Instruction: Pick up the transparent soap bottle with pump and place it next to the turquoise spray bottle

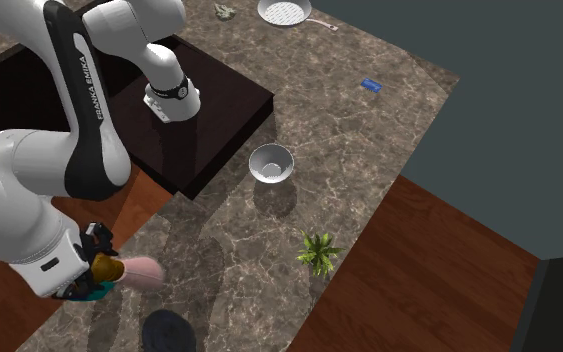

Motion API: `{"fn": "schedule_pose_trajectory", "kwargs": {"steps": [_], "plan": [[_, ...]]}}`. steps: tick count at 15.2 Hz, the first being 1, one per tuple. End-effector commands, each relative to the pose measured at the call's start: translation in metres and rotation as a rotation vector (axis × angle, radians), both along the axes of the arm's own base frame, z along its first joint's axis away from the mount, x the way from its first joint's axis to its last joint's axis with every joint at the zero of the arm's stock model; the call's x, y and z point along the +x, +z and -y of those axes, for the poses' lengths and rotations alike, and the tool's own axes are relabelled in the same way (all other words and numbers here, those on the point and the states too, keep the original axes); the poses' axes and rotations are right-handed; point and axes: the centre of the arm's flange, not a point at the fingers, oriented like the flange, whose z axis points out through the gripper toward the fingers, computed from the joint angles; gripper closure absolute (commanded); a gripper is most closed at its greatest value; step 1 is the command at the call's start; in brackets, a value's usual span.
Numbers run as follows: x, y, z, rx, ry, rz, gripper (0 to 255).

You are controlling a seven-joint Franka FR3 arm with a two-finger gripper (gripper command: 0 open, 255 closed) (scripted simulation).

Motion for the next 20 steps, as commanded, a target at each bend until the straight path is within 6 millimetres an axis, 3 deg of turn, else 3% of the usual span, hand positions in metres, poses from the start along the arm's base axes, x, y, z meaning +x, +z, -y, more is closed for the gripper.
{"fn": "schedule_pose_trajectory", "kwargs": {"steps": [1,7,8,13,17,20], "plan": [[0.000,-0.004,0.000,-0.001,0.000,0.001,255],[0.000,-0.004,0.000,-0.001,0.000,0.001,255],[0.000,-0.004,0.000,-0.001,0.000,0.001,0],[0.000,-0.004,0.000,-0.001,0.000,0.001,0],[-0.003,0.045,-0.007,-0.001,0.000,0.001,0],[-0.003,0.045,-0.007,-0.001,0.000,0.001,0]]}}
